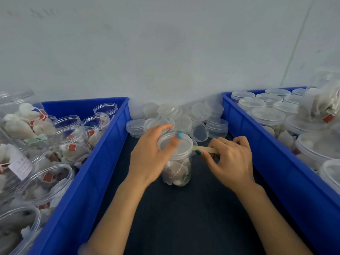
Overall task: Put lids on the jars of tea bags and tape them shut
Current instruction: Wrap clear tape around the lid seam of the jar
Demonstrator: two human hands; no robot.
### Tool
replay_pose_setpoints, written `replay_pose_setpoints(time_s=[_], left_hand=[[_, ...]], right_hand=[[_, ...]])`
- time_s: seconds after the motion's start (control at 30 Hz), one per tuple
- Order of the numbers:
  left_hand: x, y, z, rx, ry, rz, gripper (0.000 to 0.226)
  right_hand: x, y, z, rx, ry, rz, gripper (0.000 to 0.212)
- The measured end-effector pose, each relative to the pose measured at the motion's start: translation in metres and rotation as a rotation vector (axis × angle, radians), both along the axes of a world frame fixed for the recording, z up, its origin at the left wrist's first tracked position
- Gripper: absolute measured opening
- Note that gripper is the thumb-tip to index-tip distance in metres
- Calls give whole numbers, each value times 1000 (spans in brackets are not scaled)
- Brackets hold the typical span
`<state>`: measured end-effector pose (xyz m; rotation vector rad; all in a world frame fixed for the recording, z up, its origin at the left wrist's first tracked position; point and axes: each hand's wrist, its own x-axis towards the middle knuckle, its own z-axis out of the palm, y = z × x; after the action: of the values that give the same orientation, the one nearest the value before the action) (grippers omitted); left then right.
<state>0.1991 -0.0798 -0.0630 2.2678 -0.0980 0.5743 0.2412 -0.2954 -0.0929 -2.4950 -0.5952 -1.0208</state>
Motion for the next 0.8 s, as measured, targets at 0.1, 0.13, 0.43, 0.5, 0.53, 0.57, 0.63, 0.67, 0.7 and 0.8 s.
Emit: replay_pose_setpoints(time_s=[0.1, 0.13, 0.43, 0.5, 0.53, 0.57, 0.63, 0.67, 0.7, 0.8], left_hand=[[-1, -25, 16, 524, 68, 82, 111], [1, -30, 15, 590, 102, 90, 116], [7, -17, 12, 514, 131, -129, 98], [6, -14, 14, 504, 123, -186, 92], [6, -13, 13, 491, 110, -209, 86], [5, -12, 13, 476, 106, -228, 82], [5, -11, 13, 440, 127, -257, 81], [5, -10, 13, 417, 145, -267, 85], [5, -10, 14, 392, 164, -274, 88], [7, -10, 15, 306, 190, -289, 93]], right_hand=[[-1, -1, 2, -30, 25, 15, 42], [-1, -2, 3, -48, 27, 16, 39], [1, -8, 5, -96, 70, -11, 33], [0, -7, 6, -88, 61, -33, 31], [0, -7, 6, -90, 53, -43, 29], [1, -6, 6, -91, 43, -52, 28], [0, -5, 6, -94, 31, -67, 30], [0, -4, 6, -95, 32, -70, 32], [-1, -3, 6, -94, 36, -69, 33], [-4, 0, 6, -95, 38, -53, 34]])
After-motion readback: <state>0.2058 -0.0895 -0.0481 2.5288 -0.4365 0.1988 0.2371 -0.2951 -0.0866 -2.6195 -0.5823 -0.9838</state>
